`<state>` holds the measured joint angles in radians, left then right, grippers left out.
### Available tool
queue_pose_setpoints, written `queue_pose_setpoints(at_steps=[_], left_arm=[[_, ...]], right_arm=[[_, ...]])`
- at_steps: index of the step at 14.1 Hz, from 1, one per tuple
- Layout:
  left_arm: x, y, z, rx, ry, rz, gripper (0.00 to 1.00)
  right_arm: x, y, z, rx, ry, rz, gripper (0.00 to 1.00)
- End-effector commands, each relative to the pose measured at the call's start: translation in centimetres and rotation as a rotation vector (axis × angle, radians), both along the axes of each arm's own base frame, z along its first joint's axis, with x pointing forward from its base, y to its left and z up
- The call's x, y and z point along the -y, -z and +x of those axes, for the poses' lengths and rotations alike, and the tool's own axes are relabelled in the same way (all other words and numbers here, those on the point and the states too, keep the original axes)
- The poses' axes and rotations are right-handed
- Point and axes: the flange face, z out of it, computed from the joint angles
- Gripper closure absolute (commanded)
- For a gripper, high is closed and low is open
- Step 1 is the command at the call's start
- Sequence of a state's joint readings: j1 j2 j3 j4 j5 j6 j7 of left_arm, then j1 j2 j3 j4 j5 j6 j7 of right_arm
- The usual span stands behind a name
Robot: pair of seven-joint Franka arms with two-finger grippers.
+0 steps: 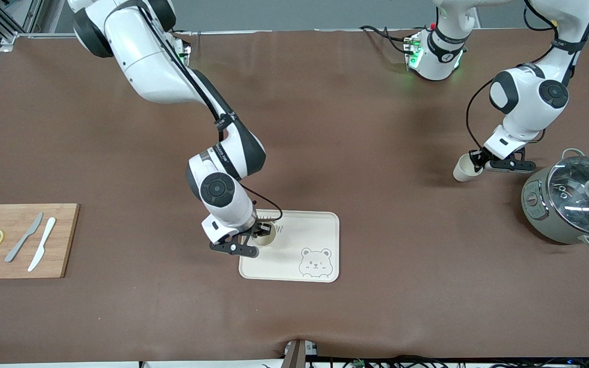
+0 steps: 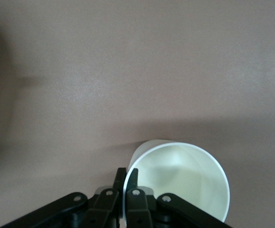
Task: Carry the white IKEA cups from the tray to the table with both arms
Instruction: 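Carry the cup toward the pot while the right gripper lifts its cup, then set the cup beside the pot and open the left gripper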
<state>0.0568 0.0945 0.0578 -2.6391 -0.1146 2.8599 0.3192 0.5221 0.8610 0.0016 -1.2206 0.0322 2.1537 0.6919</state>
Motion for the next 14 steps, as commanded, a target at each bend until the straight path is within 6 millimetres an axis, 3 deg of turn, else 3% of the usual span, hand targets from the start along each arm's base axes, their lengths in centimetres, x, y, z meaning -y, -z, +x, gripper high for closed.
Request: queue_pose_setpoints(at_steps=[1, 3, 4, 9, 14], left_arm=[[0.0, 0.2, 0.6, 0.012, 0.019, -0.004, 0.27], [0.0, 0.3, 0.6, 0.012, 0.022, -0.004, 0.17], [0.0, 0.4, 0.6, 0.012, 0.025, -0.003, 0.0], [-0.2, 0.0, 0.9, 0.032, 0.019, 0.001, 0.0], [-0.2, -1.4, 1.7, 0.057, 0.021, 0.0, 0.0]], right_arm=[[2.2, -4.1, 0.4, -0.031, 0.027, 0.0, 1.0], [4.1, -7.0, 0.9, -0.04, 0.002, -0.002, 1.0], [5.6, -9.0, 1.3, -0.033, -0.03, -0.001, 1.0], [15.0, -14.4, 2.6, -0.084, -0.169, -0.025, 1.0], [25.2, -15.4, 2.4, -0.11, -0.317, -0.023, 1.0]])
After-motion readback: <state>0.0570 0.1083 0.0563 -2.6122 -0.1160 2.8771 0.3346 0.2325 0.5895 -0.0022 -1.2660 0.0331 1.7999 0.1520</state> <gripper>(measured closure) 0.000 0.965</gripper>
